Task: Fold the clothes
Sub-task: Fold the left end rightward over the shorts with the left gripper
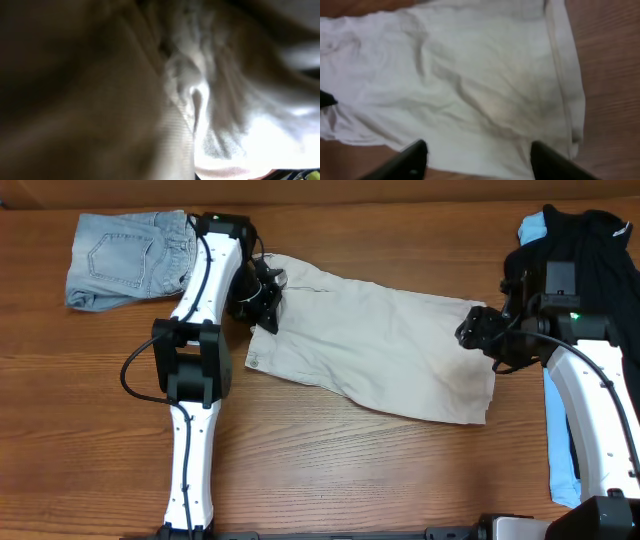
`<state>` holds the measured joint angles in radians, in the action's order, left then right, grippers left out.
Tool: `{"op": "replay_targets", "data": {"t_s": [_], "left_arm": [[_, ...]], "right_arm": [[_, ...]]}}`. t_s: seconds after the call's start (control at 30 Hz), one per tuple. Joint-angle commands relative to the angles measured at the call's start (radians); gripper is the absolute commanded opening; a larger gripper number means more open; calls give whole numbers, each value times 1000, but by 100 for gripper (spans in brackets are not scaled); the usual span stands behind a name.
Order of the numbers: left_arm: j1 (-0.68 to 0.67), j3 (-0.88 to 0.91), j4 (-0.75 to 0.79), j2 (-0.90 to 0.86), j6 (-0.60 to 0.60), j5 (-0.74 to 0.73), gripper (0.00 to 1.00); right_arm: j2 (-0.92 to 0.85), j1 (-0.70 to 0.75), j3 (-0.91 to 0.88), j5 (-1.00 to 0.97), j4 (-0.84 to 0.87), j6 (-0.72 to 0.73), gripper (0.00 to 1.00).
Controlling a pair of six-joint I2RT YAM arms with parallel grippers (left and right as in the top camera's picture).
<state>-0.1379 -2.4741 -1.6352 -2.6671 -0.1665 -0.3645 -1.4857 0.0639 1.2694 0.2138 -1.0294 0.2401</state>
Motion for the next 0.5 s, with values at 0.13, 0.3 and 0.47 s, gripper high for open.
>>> {"op": "replay_targets", "data": {"t_s": [0.13, 0.3, 0.47], "left_arm": [[14, -24, -55, 21, 68, 74, 4], [21, -25, -42, 183, 86, 85, 4], [15, -25, -27, 320, 114, 124, 4]], "right_arm": [[-74, 3, -7, 17, 73, -5, 23], [-228, 2, -7, 60, 98, -5, 4], [-352, -5, -7, 78, 119, -5, 4]]}}
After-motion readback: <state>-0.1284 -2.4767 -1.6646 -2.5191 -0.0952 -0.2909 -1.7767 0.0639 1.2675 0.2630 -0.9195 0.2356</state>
